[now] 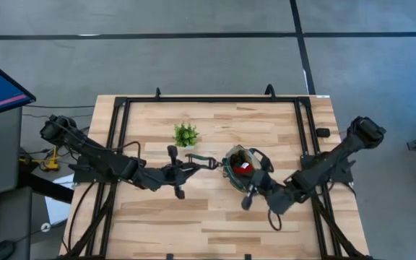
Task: Pick & Place Garden tools in Gardening bag
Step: Put the green fruit pruner into the white gardening bag
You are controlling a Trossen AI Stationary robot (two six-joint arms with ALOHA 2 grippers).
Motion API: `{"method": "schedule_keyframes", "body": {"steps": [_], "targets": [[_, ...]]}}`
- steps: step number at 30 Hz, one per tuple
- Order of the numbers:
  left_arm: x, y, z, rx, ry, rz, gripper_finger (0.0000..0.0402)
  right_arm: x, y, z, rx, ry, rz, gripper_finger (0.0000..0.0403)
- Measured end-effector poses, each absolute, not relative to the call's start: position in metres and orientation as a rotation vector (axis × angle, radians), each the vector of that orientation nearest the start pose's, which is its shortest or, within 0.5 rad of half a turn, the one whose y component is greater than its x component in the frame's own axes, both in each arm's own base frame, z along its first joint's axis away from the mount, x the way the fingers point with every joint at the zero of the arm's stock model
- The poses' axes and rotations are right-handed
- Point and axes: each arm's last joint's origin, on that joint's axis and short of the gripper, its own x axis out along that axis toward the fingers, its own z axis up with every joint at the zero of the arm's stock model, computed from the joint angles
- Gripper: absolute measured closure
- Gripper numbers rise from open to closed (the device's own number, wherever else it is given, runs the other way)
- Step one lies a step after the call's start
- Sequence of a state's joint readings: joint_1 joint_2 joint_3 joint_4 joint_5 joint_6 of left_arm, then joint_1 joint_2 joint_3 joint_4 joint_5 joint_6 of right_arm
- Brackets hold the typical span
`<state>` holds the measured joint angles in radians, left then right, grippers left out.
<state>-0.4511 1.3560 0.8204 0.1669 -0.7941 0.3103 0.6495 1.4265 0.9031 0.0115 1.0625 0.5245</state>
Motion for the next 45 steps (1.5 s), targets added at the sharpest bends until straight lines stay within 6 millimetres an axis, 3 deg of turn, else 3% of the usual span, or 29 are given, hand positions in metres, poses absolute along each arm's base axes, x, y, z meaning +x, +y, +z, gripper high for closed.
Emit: {"method": "schedule_keyframes", "body": {"steps": [9, 12, 15, 18, 21, 25, 28, 31, 34, 39, 45], "targets": [[0.266, -0.106, 0.256, 0.562, 0.364, 0.364, 0.0394, 0.263, 0.145, 0.257, 0.077, 0.240, -0.435, 0.0403], [0.266, -0.107, 0.256, 0.564, 0.365, 0.359, 0.0394, 0.258, 0.146, 0.257, -0.011, 0.294, -0.216, 0.0403], [0.266, -0.107, 0.256, 0.564, 0.366, 0.359, 0.0394, 0.253, 0.142, 0.267, -0.031, 0.236, 0.075, 0.0403], [0.265, -0.108, 0.256, 0.566, 0.367, 0.354, 0.0394, 0.241, 0.129, 0.274, -0.051, 0.182, 0.199, 0.0403], [0.264, -0.111, 0.256, 0.568, 0.363, 0.343, 0.0394, 0.224, 0.108, 0.284, -0.026, 0.124, 0.171, 0.0403], [0.262, -0.113, 0.256, 0.570, 0.360, 0.373, 0.0394, 0.203, 0.083, 0.280, 0.016, 0.021, 0.117, 0.0403], [0.263, -0.111, 0.257, 0.557, 0.357, 0.387, 0.0394, 0.189, 0.074, 0.267, 0.078, -0.160, 0.106, 0.0403], [0.264, -0.109, 0.257, 0.540, 0.353, 0.400, 0.0394, 0.178, 0.069, 0.237, 0.129, -0.271, 0.102, 0.0403], [0.266, -0.107, 0.259, 0.523, 0.337, 0.415, 0.0394, 0.173, 0.066, 0.222, 0.193, -0.378, 0.040, 0.0403], [0.274, -0.099, 0.269, 0.442, 0.241, 0.358, 0.0394, 0.189, 0.073, 0.213, 0.152, -0.400, -0.010, 0.0403], [0.282, -0.082, 0.274, 0.420, 0.205, 0.385, 0.0394, 0.216, 0.081, 0.226, 0.072, -0.426, -0.060, 0.0403]]}}
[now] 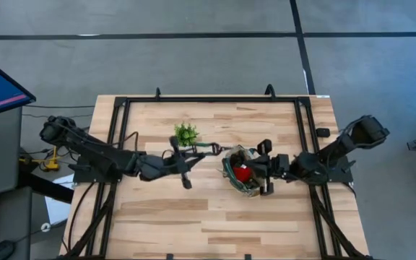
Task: Pick & Place Garden tools in Gardening bag
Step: Put the green fruit pruner into the white gardening bag
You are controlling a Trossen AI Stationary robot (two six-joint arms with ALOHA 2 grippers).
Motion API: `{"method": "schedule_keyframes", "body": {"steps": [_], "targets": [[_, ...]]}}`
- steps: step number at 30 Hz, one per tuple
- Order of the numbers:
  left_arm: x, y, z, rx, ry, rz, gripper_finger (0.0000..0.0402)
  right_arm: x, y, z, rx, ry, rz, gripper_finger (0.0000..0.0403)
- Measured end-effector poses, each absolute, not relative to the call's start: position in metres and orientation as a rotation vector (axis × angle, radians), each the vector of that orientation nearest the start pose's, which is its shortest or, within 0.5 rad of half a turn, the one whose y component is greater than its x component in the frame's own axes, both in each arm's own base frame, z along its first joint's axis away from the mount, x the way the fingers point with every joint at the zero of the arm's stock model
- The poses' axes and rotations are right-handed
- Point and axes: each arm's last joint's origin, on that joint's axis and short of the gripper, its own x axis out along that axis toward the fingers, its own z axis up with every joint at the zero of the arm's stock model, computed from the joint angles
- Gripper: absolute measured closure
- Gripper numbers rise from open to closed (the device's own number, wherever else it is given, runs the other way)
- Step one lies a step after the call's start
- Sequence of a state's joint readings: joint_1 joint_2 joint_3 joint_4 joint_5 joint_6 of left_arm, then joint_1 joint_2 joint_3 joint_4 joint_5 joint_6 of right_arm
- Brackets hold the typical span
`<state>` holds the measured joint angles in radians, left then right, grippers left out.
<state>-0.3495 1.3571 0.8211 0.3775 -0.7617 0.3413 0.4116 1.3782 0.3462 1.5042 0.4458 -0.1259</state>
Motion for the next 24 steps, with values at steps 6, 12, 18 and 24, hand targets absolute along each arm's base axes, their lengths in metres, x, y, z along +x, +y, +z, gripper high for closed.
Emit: {"method": "schedule_keyframes", "body": {"steps": [6, 12, 18, 24], "targets": [[0.286, -0.068, 0.275, 0.414, 0.210, 0.434, 0.0394, 0.234, 0.071, 0.237, 0.119, -0.438, -0.112, 0.0400], [0.287, -0.065, 0.275, 0.428, 0.208, 0.427, 0.0394, 0.260, 0.053, 0.238, 0.222, -0.287, -0.177, 0.0341], [0.287, -0.065, 0.275, 0.428, 0.208, 0.419, 0.0394, 0.271, 0.051, 0.254, 0.253, -0.300, -0.171, 0.0251], [0.287, -0.065, 0.275, 0.428, 0.208, 0.419, 0.0394, 0.277, 0.052, 0.261, 0.239, -0.283, -0.169, 0.0185]]}}
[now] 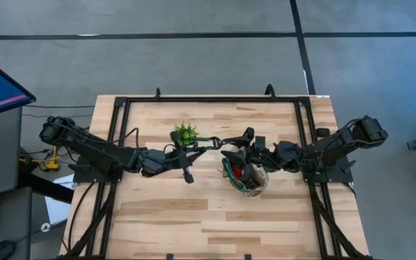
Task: Pick & Place Garden tools in Gardening bag
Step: Put the green fruit pruner into the white gardening bag
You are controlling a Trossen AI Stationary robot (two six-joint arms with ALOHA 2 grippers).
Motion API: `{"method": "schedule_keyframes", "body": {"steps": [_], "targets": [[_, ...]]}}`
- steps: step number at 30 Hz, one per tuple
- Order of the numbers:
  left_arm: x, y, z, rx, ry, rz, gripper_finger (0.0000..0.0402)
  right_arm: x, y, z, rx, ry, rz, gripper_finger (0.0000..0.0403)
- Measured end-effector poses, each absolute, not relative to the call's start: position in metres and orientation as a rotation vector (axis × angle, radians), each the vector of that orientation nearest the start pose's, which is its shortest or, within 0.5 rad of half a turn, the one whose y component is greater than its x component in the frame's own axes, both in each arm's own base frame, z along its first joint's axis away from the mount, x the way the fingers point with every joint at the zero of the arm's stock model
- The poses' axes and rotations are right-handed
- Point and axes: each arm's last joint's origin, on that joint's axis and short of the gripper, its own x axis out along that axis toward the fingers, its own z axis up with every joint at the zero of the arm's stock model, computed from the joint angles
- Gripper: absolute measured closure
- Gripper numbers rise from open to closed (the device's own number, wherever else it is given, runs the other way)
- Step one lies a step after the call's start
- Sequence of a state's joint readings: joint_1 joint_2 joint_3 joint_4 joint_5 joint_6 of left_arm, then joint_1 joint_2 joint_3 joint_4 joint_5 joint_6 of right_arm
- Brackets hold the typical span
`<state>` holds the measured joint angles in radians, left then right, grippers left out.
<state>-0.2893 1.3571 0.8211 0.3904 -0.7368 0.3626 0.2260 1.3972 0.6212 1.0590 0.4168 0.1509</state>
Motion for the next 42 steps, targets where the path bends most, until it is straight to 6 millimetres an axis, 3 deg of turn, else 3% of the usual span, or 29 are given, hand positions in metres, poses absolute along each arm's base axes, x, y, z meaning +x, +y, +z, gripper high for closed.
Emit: {"method": "schedule_keyframes", "body": {"steps": [4, 8, 17, 22, 31, 42], "targets": [[0.2869, -0.0651, 0.2750, 0.428, 0.208, 0.419, 0.0394, 0.2820, 0.0510, 0.2657, 0.231, -0.260, -0.179, 0.0169], [0.2869, -0.0652, 0.2750, 0.425, 0.207, 0.415, 0.0394, 0.2842, 0.0475, 0.2702, 0.233, -0.272, -0.192, 0.0189], [0.2870, -0.0654, 0.2750, 0.424, 0.206, 0.411, 0.0394, 0.2849, 0.0441, 0.2701, 0.230, -0.271, -0.204, 0.0322], [0.2868, -0.0653, 0.2750, 0.429, 0.208, 0.419, 0.0394, 0.2848, 0.0430, 0.2700, 0.236, -0.273, -0.224, 0.0377], [0.2870, -0.0653, 0.2750, 0.428, 0.208, 0.414, 0.0384, 0.2847, 0.0428, 0.2701, 0.214, -0.271, -0.242, 0.0380], [0.2869, -0.0668, 0.2756, 0.371, 0.191, 0.408, 0.0281, 0.2840, 0.0434, 0.2706, 0.176, -0.261, -0.239, 0.0382]]}}
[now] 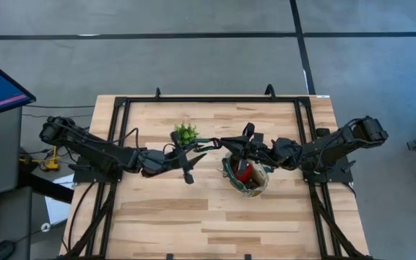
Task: Pick & Place Garden tools in Gardening bag
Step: Put the green fruit pruner into the white gardening bag
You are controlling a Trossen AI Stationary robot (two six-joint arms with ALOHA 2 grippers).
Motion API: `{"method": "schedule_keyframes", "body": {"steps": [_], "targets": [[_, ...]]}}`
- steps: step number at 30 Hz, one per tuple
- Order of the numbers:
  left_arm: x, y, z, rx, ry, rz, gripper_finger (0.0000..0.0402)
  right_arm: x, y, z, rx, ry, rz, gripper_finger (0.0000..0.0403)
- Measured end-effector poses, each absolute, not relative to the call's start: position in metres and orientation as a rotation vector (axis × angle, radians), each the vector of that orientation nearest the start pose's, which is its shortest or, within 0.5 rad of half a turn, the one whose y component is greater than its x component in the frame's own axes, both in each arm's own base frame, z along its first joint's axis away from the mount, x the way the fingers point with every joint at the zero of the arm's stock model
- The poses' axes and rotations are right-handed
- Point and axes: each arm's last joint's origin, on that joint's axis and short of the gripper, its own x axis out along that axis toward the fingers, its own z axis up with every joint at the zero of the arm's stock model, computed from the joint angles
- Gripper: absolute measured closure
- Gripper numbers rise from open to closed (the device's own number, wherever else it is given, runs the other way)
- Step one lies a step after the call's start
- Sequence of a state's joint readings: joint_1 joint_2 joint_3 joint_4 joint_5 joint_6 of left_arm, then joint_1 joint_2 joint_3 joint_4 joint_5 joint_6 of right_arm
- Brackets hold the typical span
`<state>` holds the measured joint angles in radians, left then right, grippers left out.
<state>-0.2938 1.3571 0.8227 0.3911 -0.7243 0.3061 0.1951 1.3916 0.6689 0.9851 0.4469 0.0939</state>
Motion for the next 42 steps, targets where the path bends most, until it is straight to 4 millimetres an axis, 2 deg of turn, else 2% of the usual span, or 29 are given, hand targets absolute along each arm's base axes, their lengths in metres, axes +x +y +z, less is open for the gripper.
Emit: {"method": "schedule_keyframes", "body": {"steps": [6, 12, 17, 21, 24, 31, 38, 42], "targets": [[0.284, -0.072, 0.277, 0.372, 0.185, 0.391, 0.0221, 0.273, 0.041, 0.277, 0.157, -0.191, -0.295, 0.0382], [0.277, -0.078, 0.286, 0.360, 0.151, 0.368, 0.0191, 0.243, 0.039, 0.300, 0.150, -0.149, -0.282, 0.0382], [0.266, -0.086, 0.293, 0.364, 0.147, 0.333, 0.0195, 0.210, 0.037, 0.319, 0.182, -0.005, -0.333, 0.0382], [0.257, -0.086, 0.295, 0.378, 0.180, 0.315, 0.0215, 0.192, 0.035, 0.338, 0.208, 0.149, -0.346, 0.0382], [0.254, -0.085, 0.294, 0.340, 0.199, 0.318, 0.0234, 0.186, 0.034, 0.354, 0.227, 0.267, -0.366, 0.0382], [0.255, -0.085, 0.290, 0.332, 0.220, 0.316, 0.0274, 0.192, 0.035, 0.369, 0.281, 0.524, -0.381, 0.0382], [0.255, -0.085, 0.291, 0.331, 0.218, 0.316, 0.0297, 0.210, 0.035, 0.356, 0.351, 0.719, -0.371, 0.0382], [0.255, -0.085, 0.290, 0.337, 0.228, 0.315, 0.0310, 0.216, 0.036, 0.350, 0.365, 0.758, -0.381, 0.0382]]}}
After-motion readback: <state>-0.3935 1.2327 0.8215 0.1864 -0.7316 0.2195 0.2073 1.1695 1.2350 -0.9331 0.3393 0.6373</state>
